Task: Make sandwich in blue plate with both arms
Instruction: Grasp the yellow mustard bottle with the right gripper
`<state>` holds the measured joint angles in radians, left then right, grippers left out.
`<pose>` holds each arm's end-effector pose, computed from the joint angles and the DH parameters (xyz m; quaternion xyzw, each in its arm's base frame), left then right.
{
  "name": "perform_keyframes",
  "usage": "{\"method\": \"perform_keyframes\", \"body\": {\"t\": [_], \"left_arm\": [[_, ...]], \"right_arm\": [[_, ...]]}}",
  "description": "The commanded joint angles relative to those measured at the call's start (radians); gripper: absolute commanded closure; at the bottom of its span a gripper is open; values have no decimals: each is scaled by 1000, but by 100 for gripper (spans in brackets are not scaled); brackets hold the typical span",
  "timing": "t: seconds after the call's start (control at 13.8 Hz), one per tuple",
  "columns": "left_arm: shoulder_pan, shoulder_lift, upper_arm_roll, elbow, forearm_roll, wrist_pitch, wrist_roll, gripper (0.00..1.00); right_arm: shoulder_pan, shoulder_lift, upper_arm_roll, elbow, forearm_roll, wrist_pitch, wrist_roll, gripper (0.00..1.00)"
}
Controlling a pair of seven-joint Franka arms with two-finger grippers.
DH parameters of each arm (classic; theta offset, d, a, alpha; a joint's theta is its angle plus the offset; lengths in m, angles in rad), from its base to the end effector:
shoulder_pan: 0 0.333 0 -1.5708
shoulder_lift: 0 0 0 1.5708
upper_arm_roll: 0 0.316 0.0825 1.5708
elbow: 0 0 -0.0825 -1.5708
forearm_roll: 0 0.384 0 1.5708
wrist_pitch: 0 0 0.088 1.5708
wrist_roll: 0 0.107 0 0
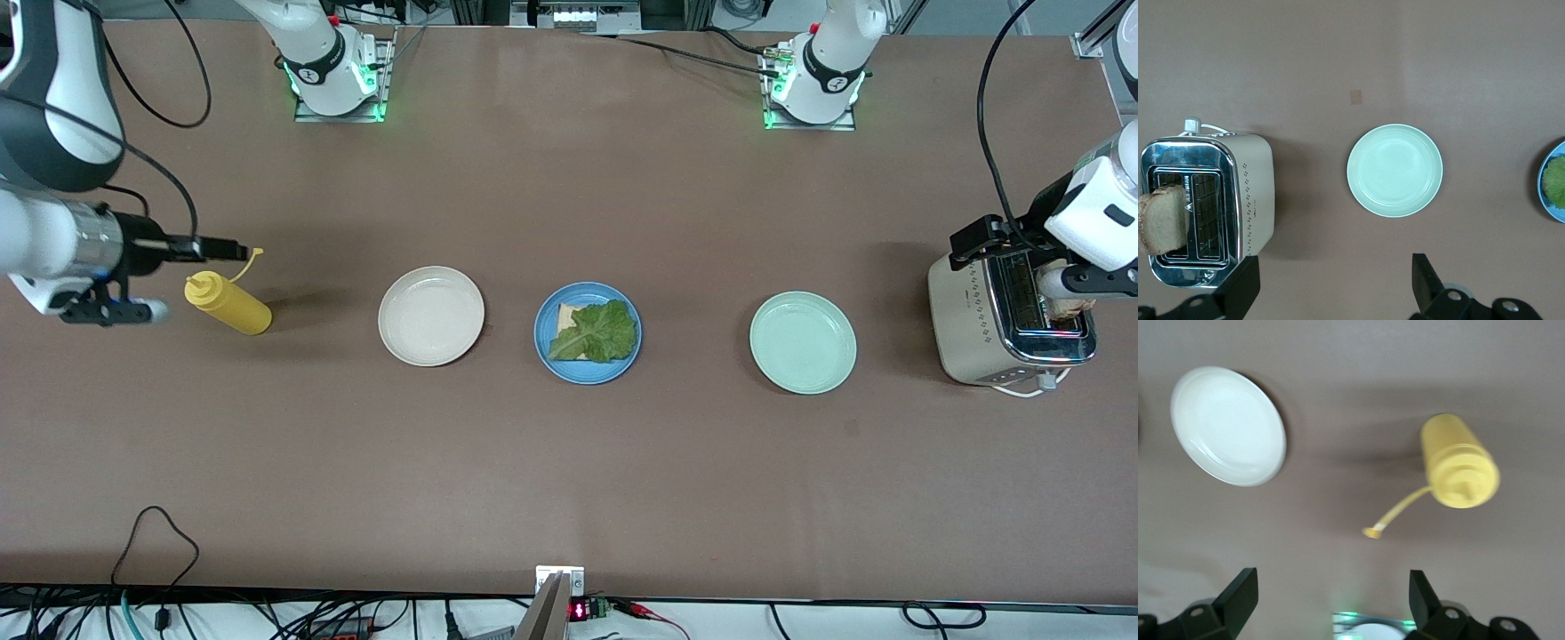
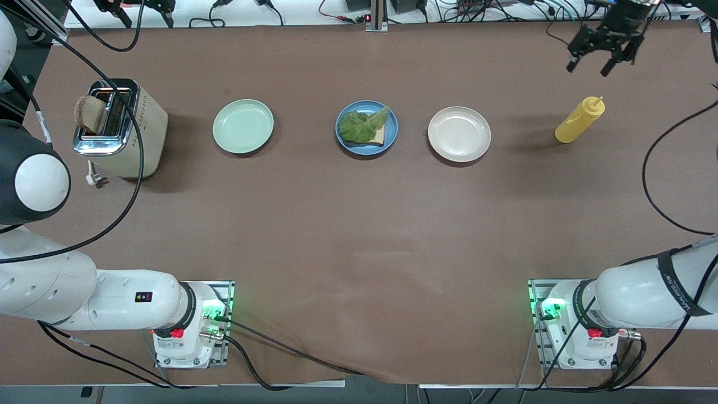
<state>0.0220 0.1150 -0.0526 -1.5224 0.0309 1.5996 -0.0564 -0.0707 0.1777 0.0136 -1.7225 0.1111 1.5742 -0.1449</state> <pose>0.5906 -0.0131 0.5841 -0.9997 -0.0123 0.0183 0.0132 0.5761 -0.0215 0.4544 -0.9846 -0.0341 0.1556 0.0720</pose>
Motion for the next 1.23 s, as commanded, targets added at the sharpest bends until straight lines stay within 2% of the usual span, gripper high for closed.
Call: {"method": "perform_keyframes", "body": {"t": [0.0,0.14,0.36,0.43,0.58,0.87,1.16], "left_arm": [[-4,-44,5,-38,3,10,4,0],[-5,-48,4,-42,6,10,-20,0],[-4,-49,4,-44,6,3,-25,0],[-4,-49,5,-44,7,2,-25,0],[-4,-49,5,-44,7,0,-25,0],[-2,-57,7,-45,7,-7,-25,0],[12,-72,5,-70,4,-1,-17,0]], "right_arm": [[-99,-161,26,-247,-51,151,-283,0],[-197,-176,26,-305,-50,243,-581,0],[-273,-170,28,-347,-34,369,-922,0],[-291,-172,29,-362,-6,406,-1021,0],[-337,-152,29,-393,117,456,-1231,0],[-420,-38,29,-396,367,527,-1638,0],[-468,45,29,-390,494,530,-1859,0]]}}
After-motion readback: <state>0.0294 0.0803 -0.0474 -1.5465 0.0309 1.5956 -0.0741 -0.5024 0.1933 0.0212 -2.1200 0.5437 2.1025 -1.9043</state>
